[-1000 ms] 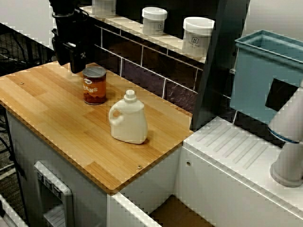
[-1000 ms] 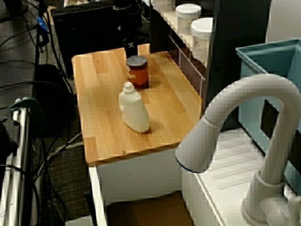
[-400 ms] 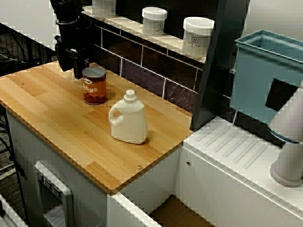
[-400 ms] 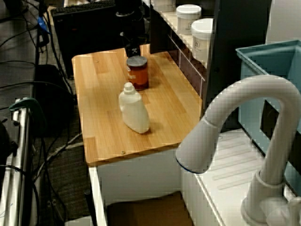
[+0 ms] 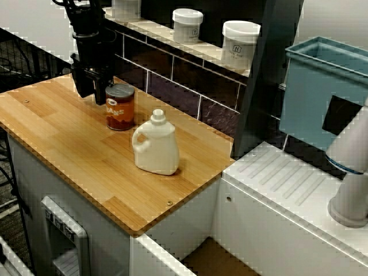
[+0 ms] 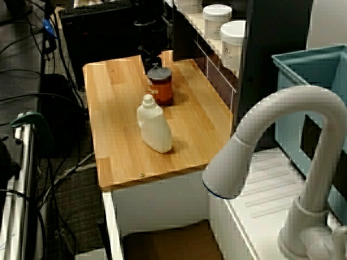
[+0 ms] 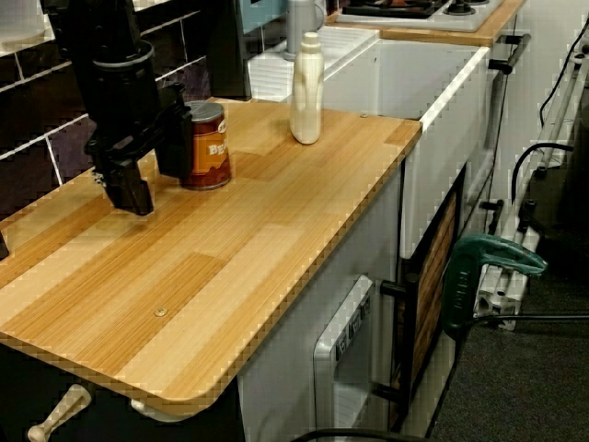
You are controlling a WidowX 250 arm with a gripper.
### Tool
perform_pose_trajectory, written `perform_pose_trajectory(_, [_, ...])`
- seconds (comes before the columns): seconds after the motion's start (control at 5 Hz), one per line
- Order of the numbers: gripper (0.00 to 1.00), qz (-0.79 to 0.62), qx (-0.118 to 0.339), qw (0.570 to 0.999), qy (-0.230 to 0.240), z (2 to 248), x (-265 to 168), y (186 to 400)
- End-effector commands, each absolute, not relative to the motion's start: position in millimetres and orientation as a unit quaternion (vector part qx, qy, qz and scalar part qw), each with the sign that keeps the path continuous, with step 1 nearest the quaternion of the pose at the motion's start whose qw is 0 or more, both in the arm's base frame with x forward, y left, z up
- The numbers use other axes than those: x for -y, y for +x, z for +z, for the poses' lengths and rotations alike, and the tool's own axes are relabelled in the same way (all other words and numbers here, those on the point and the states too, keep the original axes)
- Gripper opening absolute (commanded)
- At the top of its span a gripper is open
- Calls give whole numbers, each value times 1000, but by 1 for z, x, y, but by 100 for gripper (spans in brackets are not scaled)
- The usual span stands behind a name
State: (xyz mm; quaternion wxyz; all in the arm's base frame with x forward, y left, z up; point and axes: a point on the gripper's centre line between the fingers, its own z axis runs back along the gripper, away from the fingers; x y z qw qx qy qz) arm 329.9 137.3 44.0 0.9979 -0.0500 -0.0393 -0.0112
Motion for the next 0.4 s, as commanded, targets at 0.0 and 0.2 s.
perform_pose_trajectory(0.0, [100, -37, 61, 996, -53, 75, -98, 328])
perform_pose_trajectory(0.2, [100, -42, 56, 995, -66, 80, -87, 328])
